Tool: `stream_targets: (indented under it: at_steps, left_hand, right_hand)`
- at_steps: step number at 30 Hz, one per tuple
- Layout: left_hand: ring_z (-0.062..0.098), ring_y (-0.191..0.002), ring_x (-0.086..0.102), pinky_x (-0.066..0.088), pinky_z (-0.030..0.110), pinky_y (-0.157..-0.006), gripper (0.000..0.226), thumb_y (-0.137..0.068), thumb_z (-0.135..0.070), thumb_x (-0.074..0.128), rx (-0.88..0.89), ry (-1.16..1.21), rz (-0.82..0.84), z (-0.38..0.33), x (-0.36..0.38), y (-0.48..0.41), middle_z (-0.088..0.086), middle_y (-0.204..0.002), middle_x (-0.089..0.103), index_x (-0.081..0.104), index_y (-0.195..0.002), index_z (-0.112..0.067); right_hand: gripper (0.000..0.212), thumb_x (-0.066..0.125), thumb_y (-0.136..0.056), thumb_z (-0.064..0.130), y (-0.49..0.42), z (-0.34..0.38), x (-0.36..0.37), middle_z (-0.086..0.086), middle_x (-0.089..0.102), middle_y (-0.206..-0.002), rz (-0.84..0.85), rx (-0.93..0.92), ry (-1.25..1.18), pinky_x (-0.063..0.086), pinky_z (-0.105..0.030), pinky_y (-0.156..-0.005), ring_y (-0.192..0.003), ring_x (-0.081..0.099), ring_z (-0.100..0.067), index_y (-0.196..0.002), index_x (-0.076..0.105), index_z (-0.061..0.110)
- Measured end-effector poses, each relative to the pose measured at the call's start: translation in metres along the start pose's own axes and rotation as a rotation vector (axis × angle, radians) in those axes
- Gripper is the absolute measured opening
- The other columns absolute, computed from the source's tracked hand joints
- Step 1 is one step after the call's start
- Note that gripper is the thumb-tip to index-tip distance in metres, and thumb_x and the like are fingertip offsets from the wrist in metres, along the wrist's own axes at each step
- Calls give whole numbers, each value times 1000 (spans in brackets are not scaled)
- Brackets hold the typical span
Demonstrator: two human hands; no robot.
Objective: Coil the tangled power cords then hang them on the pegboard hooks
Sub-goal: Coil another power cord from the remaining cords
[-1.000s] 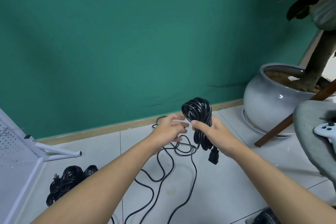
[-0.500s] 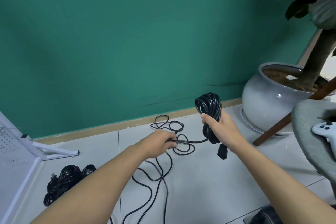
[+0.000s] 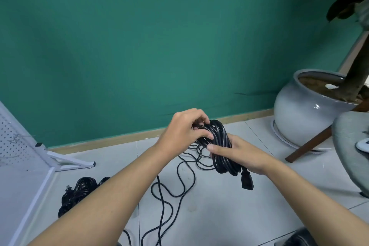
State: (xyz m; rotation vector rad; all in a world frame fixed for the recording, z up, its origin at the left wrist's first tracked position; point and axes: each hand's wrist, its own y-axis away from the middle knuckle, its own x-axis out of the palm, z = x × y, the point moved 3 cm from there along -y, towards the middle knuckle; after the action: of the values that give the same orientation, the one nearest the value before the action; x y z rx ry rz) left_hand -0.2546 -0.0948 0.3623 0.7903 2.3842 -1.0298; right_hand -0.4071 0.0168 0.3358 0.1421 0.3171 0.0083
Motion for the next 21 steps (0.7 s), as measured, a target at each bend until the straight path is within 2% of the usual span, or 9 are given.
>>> stream_targets:
  at_steps: [3,7,11,13,16,18,21]
  left_hand:
    - [13,-78,59,47,20,-69,35,-71,-32,94,-27,1,-9,4,0,3,-3,-82,64,71,-91,-17]
    - [8,-84,58,44,10,-75,36,-79,-36,88,-95,-20,19,12,2,11,-5,-91,61,68,-104,-19]
    - [0,-104,60,47,15,-91,22,-95,-36,72,-222,5,32,24,-9,21,-9,-107,64,66,-112,-23]
    - [-4,-106,61,47,16,-95,19,-99,-32,68,-311,46,75,37,-16,27,-12,-111,67,67,-114,-21]
    - [4,-100,66,51,26,-95,13,-102,-28,63,-392,-27,123,57,-23,39,-9,-104,71,72,-108,-20]
    - [10,-95,64,50,32,-92,16,-101,-32,65,-450,-90,56,64,-25,43,-5,-99,69,77,-103,-22]
    - [18,-81,67,55,33,-81,17,-97,-32,70,-531,-18,-18,60,-20,42,-3,-80,73,81,-90,-21]
  right_hand:
    - [19,75,-94,28,-3,-3,4,-2,70,-89,-11,48,-14,52,-31,-73,-78,65,-13,-109,66,20]
    - [11,69,-94,21,-9,-5,5,-1,68,-84,-80,70,24,49,-32,-75,-76,62,-13,-100,63,15]
    - [12,69,-94,20,-14,-5,4,-2,69,-81,-73,73,-47,50,-35,-73,-74,62,-16,-96,64,10]
    - [14,69,-95,21,-15,-2,2,-2,70,-80,-76,62,-79,50,-33,-71,-71,63,-15,-94,66,7]
    - [21,69,-96,23,-17,2,2,-3,71,-80,-87,37,-102,50,-30,-69,-69,63,-14,-92,69,3]
    - [21,70,-95,25,-19,2,4,-4,74,-85,-114,24,-117,51,-30,-69,-71,66,-15,-94,70,4]
    - [19,70,-96,26,-24,2,9,-8,76,-92,-183,-17,-128,55,-35,-75,-79,70,-21,-98,71,6]
